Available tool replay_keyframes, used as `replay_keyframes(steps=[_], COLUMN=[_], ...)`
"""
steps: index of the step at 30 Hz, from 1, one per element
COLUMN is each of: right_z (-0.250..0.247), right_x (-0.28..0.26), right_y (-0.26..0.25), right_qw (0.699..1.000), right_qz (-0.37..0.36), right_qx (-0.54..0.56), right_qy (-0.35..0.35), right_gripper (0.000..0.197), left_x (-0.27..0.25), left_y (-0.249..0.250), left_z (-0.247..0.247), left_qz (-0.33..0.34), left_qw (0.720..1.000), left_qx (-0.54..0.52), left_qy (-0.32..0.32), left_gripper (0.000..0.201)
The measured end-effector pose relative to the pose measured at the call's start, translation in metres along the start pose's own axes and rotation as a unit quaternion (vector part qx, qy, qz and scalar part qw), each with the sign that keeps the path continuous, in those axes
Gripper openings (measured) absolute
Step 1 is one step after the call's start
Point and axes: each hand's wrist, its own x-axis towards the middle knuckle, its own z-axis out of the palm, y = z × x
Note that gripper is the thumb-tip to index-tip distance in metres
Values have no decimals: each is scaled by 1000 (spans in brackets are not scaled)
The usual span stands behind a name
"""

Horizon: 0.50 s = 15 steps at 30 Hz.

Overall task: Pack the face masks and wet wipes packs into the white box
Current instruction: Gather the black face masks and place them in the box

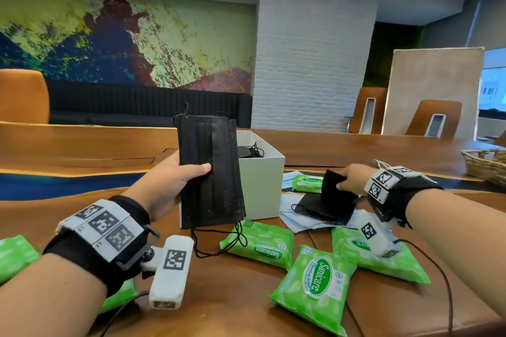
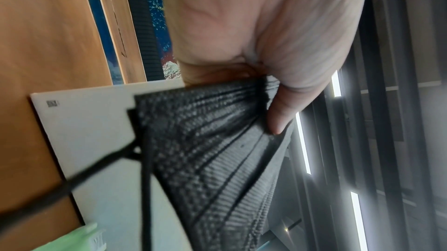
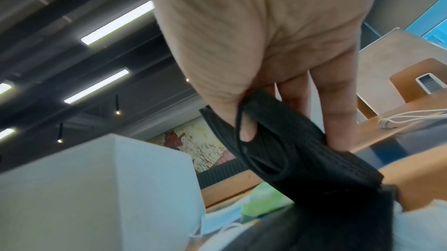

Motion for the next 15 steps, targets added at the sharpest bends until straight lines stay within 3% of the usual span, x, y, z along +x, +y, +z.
replay_keyframes(steps=[4,9,12,15], right_z=[-23,-53,-70,-78], right_x=[-15,-46,-70,-94], right_y=[0,-19,-35,-52], right_qw=[991,948,942,950], right_qz=[-16,-61,-136,-208], right_qx=[102,298,293,231], right_qy=[83,97,85,2], right_gripper=[25,15,14,5], left_x=[-6,-10,-13,-15], left_y=[3,7,10,12], left_z=[-3,-5,-5,-8], left_qz=[-2,-4,-6,-9], left_qw=[1000,1000,1000,1000], left_qx=[1,3,12,14], left_qy=[9,20,25,20], left_gripper=[33,35,30,24])
